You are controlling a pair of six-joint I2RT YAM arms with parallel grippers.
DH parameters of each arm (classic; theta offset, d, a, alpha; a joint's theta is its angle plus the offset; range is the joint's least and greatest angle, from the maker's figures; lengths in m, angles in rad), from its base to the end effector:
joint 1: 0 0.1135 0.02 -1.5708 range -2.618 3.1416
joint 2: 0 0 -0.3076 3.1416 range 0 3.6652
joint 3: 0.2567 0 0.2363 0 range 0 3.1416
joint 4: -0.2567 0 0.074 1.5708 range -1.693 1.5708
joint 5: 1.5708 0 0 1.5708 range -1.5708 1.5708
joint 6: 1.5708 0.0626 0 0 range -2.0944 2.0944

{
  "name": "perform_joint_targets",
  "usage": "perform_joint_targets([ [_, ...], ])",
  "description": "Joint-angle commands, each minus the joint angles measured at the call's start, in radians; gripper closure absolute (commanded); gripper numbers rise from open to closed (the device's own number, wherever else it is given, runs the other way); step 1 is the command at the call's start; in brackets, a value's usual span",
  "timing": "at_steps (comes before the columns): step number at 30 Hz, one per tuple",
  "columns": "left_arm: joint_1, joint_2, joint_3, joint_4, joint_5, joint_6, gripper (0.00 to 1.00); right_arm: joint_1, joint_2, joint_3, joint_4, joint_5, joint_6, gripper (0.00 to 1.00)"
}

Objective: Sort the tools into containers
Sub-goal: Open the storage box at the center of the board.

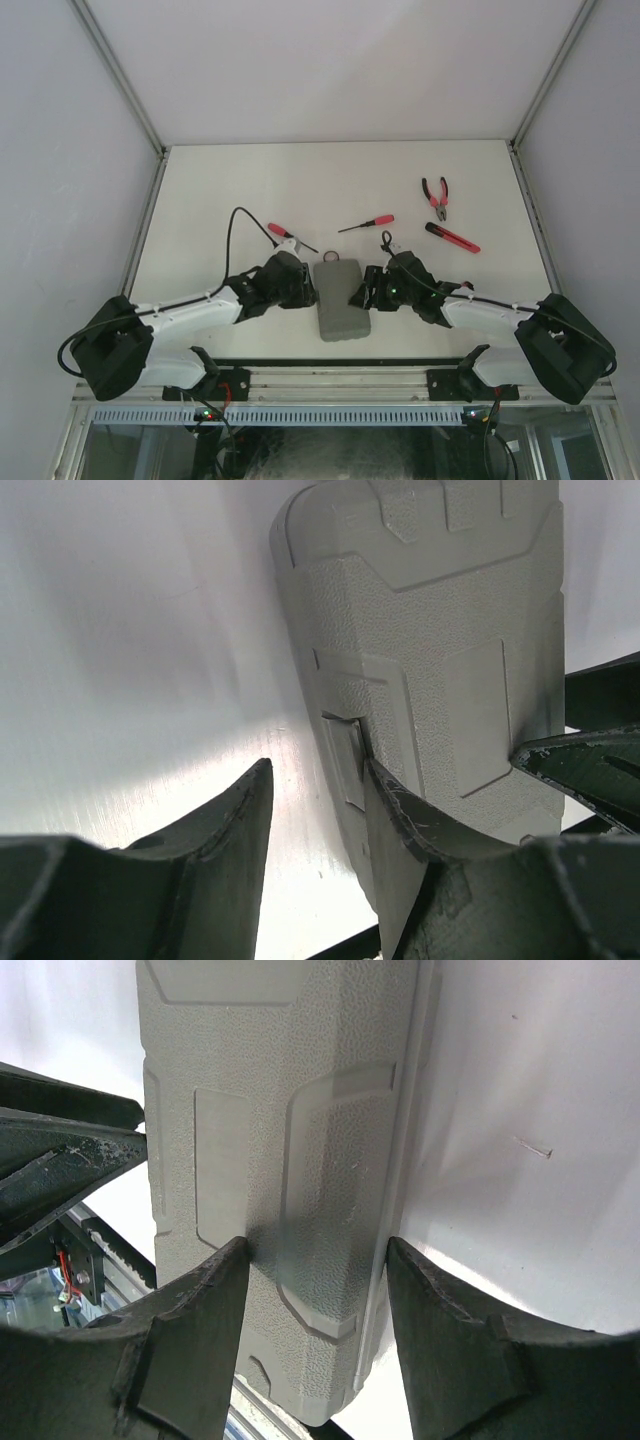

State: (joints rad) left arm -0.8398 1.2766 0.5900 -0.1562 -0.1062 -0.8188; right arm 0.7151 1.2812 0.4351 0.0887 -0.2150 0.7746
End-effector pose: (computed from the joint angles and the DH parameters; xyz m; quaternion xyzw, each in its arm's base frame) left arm 0.1627 -0.1715 0.2077 -0.0091 0.9333 -0.2287 0.2767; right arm 0.1625 0.1588 0.1841 -0.0153 0.9140 0.3390 0.2224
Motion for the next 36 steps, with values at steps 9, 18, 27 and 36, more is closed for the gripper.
perform_joint_targets([
  [9,-0.036,0.071,0.136,-0.104,-0.061,0.041,0.60,0.043,0.013,0.019,0.014,0.005,0.038,0.47],
  [18,-0.058,0.160,0.229,-0.257,-0.135,0.098,0.66,0.086,0.027,0.019,-0.006,0.079,0.071,0.51],
  [27,-0.067,0.190,0.233,-0.290,-0.142,0.125,0.68,0.086,0.105,0.019,-0.081,0.189,0.085,0.61],
  [36,-0.067,0.239,0.304,-0.381,-0.176,0.218,0.77,0.081,0.204,0.028,-0.148,0.305,0.082,0.71],
])
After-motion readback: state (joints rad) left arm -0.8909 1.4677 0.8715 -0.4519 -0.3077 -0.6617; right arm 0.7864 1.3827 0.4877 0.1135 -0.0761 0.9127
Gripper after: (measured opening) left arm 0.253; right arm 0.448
